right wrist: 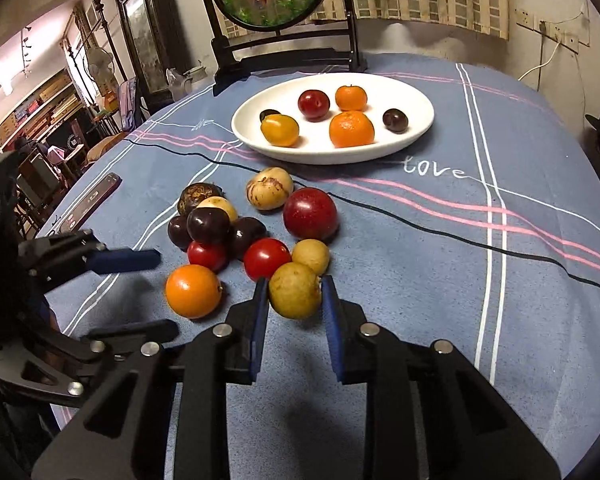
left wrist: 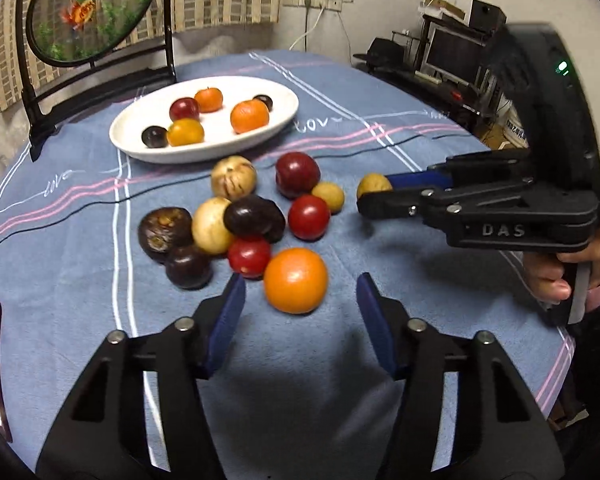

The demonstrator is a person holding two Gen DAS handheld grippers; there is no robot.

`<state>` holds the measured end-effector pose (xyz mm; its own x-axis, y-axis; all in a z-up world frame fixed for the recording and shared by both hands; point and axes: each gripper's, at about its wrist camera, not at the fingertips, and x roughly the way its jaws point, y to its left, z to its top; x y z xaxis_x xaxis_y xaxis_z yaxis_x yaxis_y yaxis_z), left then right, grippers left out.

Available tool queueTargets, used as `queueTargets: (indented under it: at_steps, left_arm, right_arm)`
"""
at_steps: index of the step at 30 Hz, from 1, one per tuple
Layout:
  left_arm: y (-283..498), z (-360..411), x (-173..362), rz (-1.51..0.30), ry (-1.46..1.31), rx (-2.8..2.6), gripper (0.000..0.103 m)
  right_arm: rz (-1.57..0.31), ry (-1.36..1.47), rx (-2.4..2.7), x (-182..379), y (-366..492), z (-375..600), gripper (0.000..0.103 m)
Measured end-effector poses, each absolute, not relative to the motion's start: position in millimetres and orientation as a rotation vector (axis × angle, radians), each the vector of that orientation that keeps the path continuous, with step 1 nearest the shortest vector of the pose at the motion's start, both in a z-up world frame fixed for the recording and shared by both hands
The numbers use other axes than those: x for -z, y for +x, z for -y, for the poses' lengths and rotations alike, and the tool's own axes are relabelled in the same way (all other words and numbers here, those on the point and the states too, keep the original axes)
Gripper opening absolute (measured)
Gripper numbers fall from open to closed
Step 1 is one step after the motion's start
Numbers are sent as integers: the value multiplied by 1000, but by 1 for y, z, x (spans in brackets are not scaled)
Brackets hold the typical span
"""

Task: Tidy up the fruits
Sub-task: 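Grasp an orange round fruit with the left tool while the right tool grasps a yellow-green fruit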

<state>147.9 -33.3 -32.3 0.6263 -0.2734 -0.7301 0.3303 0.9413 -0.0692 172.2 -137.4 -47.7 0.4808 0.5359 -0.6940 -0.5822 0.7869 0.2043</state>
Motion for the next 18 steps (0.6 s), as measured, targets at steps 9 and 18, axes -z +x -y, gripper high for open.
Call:
queueTargets:
  at_steps: [9,18]
  left_arm:
    - [164,45,42,-889,67,321,47]
    - [163,40,44,-910,17,338,38]
  right_arm:
    - [-828,-77,-700,48,169,132,27]
    - [-836,-58,-699,50,171,133,27]
